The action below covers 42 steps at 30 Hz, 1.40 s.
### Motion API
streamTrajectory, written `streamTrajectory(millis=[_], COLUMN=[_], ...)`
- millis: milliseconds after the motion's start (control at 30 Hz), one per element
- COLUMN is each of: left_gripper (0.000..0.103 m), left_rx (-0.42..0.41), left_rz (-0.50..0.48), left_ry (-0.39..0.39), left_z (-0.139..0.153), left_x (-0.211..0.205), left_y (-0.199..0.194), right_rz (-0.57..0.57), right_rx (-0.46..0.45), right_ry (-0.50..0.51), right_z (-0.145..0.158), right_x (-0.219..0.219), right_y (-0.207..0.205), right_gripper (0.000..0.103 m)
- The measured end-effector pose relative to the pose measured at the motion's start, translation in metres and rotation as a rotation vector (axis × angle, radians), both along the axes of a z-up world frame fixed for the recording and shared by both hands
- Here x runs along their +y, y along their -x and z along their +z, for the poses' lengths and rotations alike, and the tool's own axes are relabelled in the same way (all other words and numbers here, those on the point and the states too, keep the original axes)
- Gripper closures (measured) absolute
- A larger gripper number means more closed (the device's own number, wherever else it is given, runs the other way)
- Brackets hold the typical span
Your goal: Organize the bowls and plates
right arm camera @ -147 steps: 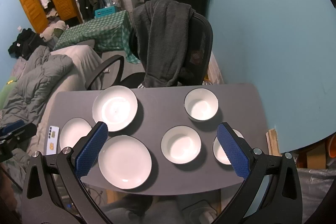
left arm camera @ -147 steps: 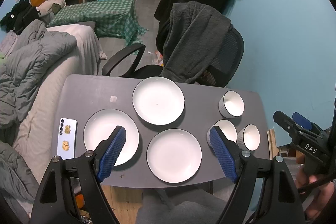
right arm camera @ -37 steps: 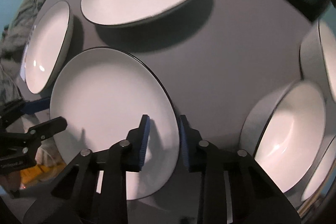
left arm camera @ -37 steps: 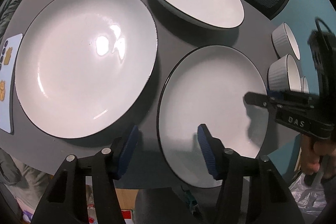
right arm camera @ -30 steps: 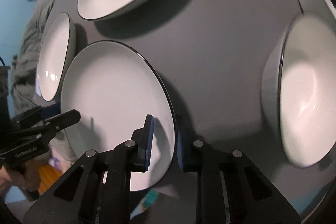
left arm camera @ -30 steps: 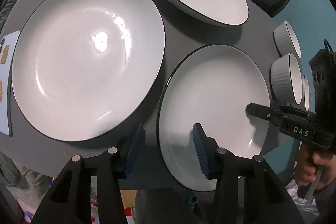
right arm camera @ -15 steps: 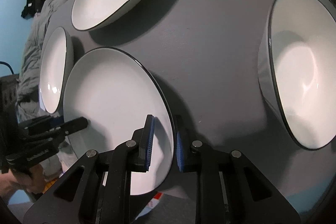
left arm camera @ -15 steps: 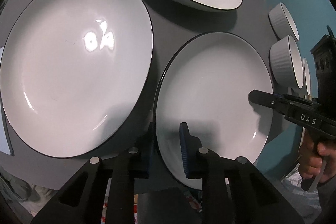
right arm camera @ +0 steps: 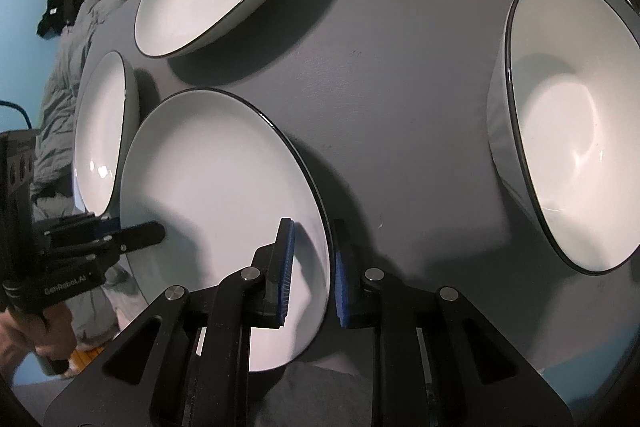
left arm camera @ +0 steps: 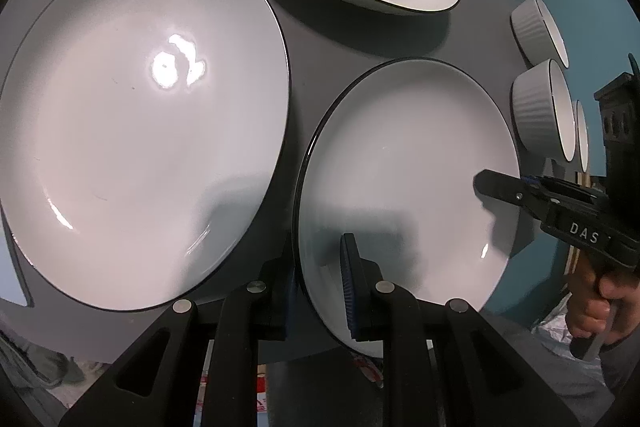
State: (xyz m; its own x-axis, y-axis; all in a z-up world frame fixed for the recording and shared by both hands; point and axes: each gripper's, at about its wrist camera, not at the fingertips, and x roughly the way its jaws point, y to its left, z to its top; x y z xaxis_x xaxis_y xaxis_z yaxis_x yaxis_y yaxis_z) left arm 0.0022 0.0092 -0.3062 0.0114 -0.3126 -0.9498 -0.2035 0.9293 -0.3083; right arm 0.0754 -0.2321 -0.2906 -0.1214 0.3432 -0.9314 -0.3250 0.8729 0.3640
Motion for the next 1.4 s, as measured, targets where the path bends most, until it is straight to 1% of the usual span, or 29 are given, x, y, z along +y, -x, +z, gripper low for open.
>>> streamTrajectory(millis=[67, 333, 667, 733, 933, 1200, 1400], left_gripper=[0.084, 0.084, 0.084, 0.084, 0.084, 0.082, 0.081], left_rx=[0.012, 0.011, -0.04, -0.059, -0.078, -0.094, -0.098], left_rz=[0.017, 0.046, 0.065, 0.068, 0.083, 0.108, 0.14], left_ry=[0.003, 0.02, 0.026, 0.019, 0.004, -0.039, -0.072], left_z=[0.0, 0.008, 0.037, 0.043, 0.051, 0.049, 0.045], left_x=[-0.003, -0.007, -0.004, 0.005, 0.017, 0.031, 0.045], left_y=[-0.002, -0.012, -0.023, -0.024, -0.048, -0.095, -0.126], right_rz=[0.003, -0.01, -0.013, -0.016, -0.015, 0.002, 0.022], right_rx=[0.006, 0.039, -0.015, -0.026, -0.058, -0.081, -0.091], right_ry=[0.005, -0.02, -0.055, -0.063, -0.076, -0.089, -0.098], right_z=[0.001, 0.006, 0.039, 0.044, 0.05, 0.048, 0.044], right_x=[0.0, -0.004, -0.001, 0.001, 0.01, 0.036, 0.064], right_y=[0.0, -0.005, -0.016, -0.021, -0.041, -0.081, -0.116], right_gripper=[0.086, 0.088, 0.09, 0.09, 0.09, 0.09, 0.09])
